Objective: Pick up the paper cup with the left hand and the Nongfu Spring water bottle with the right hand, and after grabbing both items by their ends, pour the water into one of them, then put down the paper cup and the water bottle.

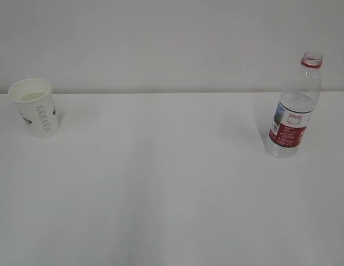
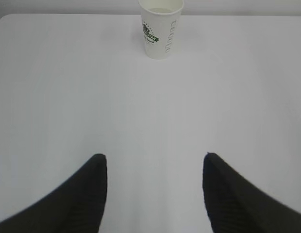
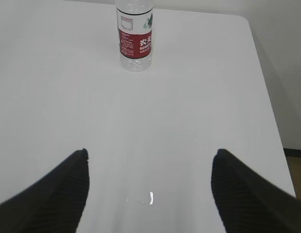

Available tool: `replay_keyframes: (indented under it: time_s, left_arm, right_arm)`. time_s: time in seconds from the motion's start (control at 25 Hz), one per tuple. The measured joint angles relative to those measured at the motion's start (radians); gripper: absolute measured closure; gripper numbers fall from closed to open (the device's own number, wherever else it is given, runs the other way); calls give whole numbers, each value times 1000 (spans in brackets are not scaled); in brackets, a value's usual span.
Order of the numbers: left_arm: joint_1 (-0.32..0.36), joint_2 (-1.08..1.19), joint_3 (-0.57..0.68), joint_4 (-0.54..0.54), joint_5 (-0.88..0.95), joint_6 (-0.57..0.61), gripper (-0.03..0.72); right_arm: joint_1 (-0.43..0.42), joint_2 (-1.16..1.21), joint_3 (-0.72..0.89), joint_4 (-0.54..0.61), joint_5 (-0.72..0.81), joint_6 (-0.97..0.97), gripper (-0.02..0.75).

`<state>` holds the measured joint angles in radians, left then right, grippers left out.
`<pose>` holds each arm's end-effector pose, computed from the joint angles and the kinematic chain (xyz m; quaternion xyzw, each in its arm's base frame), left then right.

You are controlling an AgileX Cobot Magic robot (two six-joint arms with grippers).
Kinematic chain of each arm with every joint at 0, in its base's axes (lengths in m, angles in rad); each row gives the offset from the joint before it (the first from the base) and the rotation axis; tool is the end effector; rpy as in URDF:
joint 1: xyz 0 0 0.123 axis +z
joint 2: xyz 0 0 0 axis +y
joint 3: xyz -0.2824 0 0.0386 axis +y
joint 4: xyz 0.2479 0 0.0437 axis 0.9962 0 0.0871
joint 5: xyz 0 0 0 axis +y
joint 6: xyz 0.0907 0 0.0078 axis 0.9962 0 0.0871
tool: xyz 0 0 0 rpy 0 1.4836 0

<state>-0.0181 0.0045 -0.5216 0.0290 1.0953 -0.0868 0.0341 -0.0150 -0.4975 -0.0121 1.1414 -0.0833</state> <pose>-0.0081 0.0025 0.2804 -0.0304 0.8571 -0.0125 0.5140 -0.0104 -0.0014 0.2700 -0.0506 0.8690 -0.0181 0.4918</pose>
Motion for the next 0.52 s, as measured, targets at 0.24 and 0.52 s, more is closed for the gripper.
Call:
replay_keyframes:
  time_s: [0.24,0.52]
  left_arm:
    - [0,0,0,0,0,0,238]
    - [0,0,0,0,0,0,238]
  right_arm:
    - [0,0,0,-3,0,0,149]
    - [0,0,0,-3,0,0,150]
